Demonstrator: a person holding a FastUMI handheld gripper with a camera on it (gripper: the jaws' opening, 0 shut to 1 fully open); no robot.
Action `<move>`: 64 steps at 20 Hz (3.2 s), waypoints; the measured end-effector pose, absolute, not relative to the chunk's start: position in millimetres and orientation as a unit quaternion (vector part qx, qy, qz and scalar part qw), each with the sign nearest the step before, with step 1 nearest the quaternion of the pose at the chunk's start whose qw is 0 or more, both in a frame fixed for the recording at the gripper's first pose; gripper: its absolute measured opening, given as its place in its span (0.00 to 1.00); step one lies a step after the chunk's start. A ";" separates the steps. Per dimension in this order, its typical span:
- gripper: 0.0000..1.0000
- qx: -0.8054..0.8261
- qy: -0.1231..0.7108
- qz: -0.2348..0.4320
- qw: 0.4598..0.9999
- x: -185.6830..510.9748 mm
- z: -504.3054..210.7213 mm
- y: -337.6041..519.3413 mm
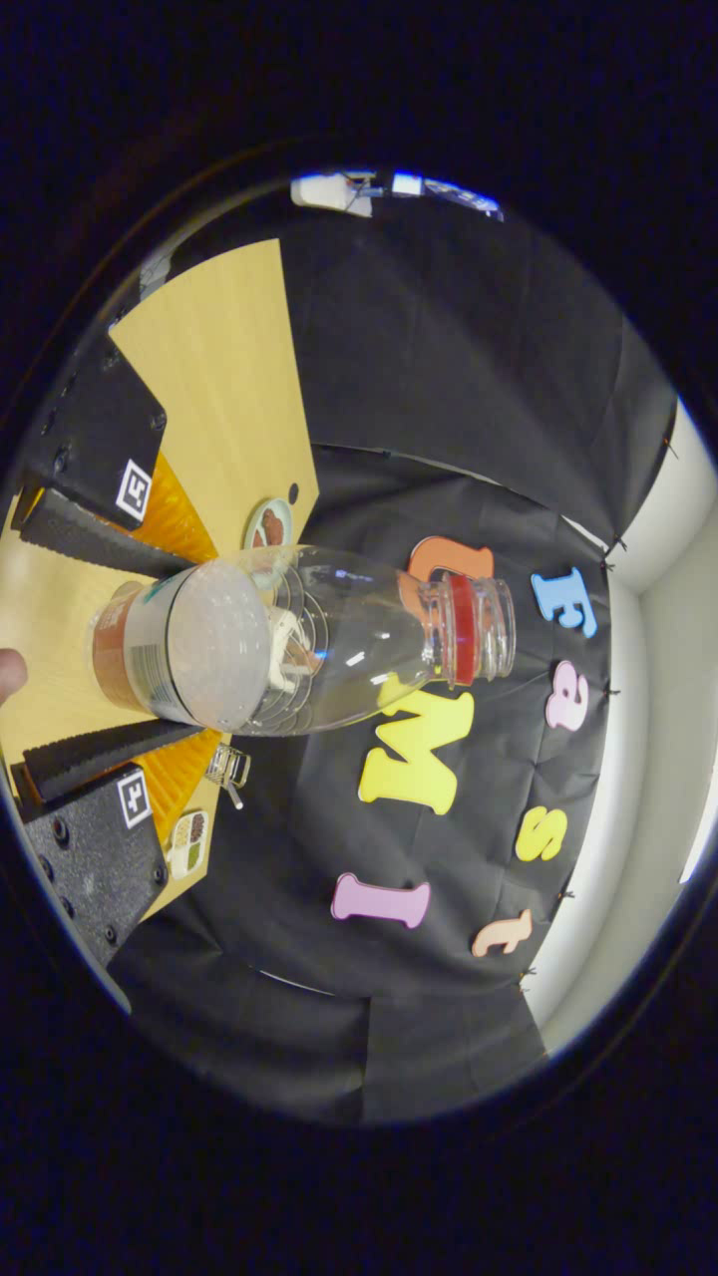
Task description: Take the bottle from table, then pour the juice into the cup, finally place the bottle on the coaster
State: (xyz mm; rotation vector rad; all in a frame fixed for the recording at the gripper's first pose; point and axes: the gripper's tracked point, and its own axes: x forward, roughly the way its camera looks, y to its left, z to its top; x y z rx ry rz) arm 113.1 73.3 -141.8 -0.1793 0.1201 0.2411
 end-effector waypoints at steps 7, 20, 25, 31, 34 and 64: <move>0.76 -0.021 0.065 0.154 0.986 175.9 -152.2 99.4; 0.77 0.022 0.129 0.137 0.982 242.7 -262.2 94.9; 0.80 0.003 0.133 0.130 0.983 253.1 -279.0 88.2; 0.83 0.010 0.151 0.129 0.980 255.3 -292.2 89.4; 0.85 0.013 0.149 0.126 0.981 253.5 -290.8 88.0; 1.00 0.004 0.039 0.007 0.999 31.9 -86.6 28.4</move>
